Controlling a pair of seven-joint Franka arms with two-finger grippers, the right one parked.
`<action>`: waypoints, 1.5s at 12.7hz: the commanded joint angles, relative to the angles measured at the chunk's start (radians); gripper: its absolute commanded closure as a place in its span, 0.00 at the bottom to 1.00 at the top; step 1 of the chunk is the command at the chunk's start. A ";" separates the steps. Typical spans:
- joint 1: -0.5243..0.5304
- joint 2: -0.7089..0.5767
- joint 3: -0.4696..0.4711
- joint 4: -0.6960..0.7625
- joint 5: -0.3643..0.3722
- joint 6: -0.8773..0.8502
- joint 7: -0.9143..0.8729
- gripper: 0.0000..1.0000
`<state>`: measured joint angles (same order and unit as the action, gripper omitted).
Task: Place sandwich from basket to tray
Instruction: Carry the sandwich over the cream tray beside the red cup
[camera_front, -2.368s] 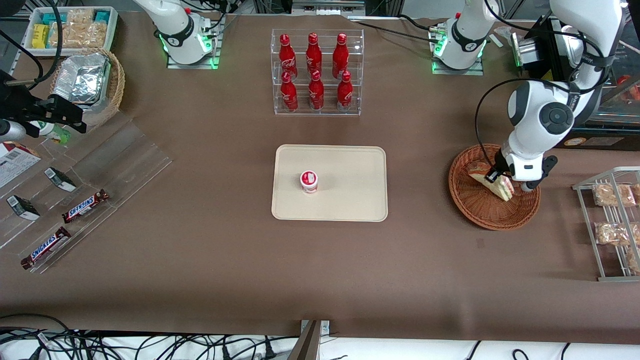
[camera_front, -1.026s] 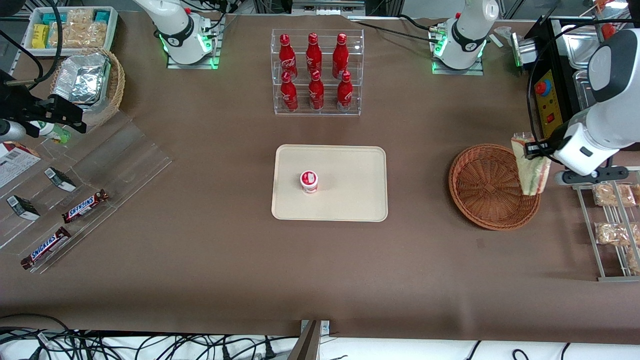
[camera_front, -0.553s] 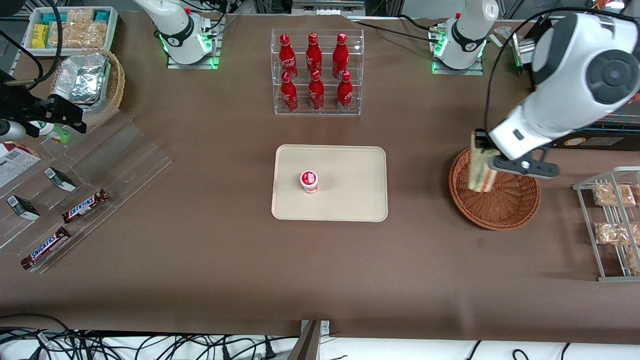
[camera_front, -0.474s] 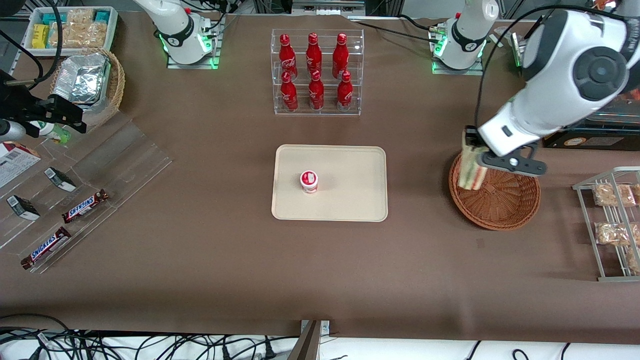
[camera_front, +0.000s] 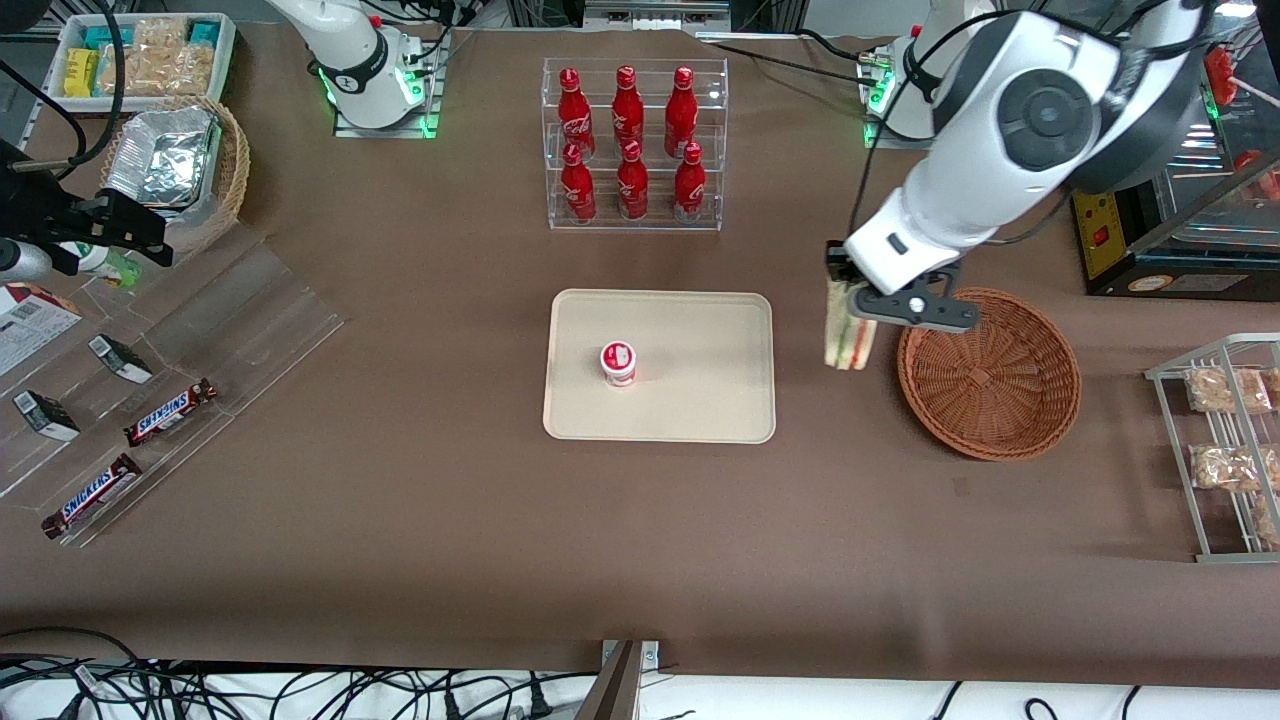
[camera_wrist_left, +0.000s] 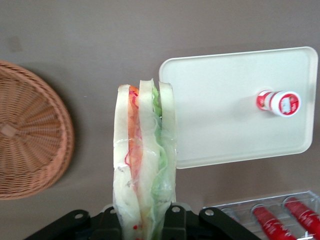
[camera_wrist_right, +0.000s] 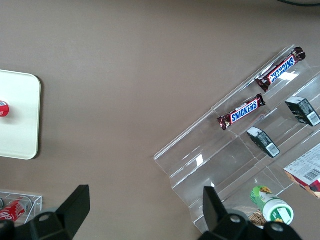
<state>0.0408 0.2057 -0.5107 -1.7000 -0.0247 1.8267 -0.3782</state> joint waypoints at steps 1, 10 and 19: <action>-0.059 0.070 -0.009 0.008 0.017 0.064 -0.115 1.00; -0.196 0.283 -0.008 0.008 0.201 0.215 -0.341 1.00; -0.251 0.454 0.000 0.011 0.380 0.319 -0.447 1.00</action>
<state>-0.1988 0.6354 -0.5148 -1.7068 0.3041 2.1425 -0.7912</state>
